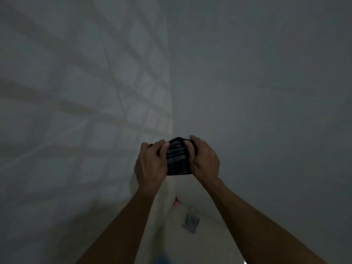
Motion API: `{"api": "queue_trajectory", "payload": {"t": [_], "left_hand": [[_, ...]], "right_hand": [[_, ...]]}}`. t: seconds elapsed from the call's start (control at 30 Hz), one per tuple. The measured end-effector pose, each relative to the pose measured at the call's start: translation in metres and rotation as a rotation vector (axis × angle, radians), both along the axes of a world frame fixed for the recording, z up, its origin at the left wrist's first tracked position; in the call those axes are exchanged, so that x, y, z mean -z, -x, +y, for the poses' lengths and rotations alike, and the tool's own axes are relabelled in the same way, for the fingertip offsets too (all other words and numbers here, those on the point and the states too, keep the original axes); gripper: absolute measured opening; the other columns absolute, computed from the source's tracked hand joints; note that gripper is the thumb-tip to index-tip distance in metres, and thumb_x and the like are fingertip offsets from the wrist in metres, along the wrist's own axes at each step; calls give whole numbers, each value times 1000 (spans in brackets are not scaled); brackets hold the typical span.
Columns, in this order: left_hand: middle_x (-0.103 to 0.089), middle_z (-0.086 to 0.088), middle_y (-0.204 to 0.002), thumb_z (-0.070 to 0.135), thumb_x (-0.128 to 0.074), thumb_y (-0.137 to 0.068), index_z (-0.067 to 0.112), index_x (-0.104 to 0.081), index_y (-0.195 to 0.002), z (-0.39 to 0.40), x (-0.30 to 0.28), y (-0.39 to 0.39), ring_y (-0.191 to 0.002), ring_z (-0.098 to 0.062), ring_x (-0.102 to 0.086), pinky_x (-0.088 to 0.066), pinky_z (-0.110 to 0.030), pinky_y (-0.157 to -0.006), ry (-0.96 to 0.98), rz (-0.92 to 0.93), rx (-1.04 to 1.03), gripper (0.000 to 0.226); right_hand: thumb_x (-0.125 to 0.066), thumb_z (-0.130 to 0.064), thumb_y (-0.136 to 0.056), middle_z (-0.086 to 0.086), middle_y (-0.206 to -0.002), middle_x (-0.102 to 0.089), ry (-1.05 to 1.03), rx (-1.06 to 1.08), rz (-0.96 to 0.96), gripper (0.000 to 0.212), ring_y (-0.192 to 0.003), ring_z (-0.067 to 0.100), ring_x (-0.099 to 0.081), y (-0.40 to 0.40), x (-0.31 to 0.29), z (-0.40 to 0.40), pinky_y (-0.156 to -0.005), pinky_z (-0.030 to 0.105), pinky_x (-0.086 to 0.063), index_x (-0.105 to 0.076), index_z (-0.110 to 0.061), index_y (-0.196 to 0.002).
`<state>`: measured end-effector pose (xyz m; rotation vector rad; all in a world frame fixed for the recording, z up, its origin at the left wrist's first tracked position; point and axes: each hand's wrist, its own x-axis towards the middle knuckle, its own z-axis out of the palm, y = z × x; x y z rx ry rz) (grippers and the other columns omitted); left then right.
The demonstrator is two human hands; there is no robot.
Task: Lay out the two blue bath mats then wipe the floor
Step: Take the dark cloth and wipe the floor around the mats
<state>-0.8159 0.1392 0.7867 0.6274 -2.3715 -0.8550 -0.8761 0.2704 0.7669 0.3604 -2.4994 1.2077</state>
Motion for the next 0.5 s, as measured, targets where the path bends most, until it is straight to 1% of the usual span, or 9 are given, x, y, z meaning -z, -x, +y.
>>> {"api": "queue_trajectory", "payload": {"t": [0.13,0.23,0.3,0.37,0.43,0.5], "left_hand": [[-55,-3,-111,54,-48,-100,35,-66,-128,12,-87,8,-95,-26,-62,-48,-35,-76,47,136,-65,39],[-50,0,-109,51,-47,-101,37,-59,-136,24,-138,14,-89,-23,-60,-43,-32,-72,129,228,-113,40],[-47,0,-108,49,-45,-102,39,-53,-142,34,-168,20,-81,-20,-55,-40,-32,-70,182,276,-150,42],[-45,-1,-108,47,-44,-103,40,-49,-144,44,-193,26,-76,-18,-49,-39,-32,-69,236,308,-197,43],[-44,0,-108,46,-44,-103,40,-50,-145,52,-216,30,-75,-17,-48,-39,-31,-68,280,344,-250,43],[-44,1,-107,45,-45,-103,39,-51,-144,57,-236,30,-74,-19,-50,-40,-32,-66,316,370,-304,42]], "right_hand": [[-43,-48,-104,2,-123,-68,39,-49,118,45,-110,23,-63,18,-87,7,-87,34,-49,-55,-27,-142],[-42,-47,-104,2,-121,-67,83,-100,221,46,-106,23,-64,34,-137,15,-82,35,-49,-48,-34,-147],[-41,-46,-104,3,-113,-68,86,-136,322,45,-96,24,-65,46,-166,23,-75,36,-51,-46,-37,-148],[-43,-44,-104,4,-102,-67,82,-167,427,43,-83,26,-66,61,-192,29,-65,36,-53,-49,-38,-146],[-47,-43,-103,3,-92,-66,89,-199,515,40,-69,28,-64,75,-216,32,-54,32,-49,-56,-36,-141],[-46,-45,-101,2,-86,-64,105,-231,593,40,-60,27,-62,87,-236,31,-49,27,-41,-60,-33,-138]]}}
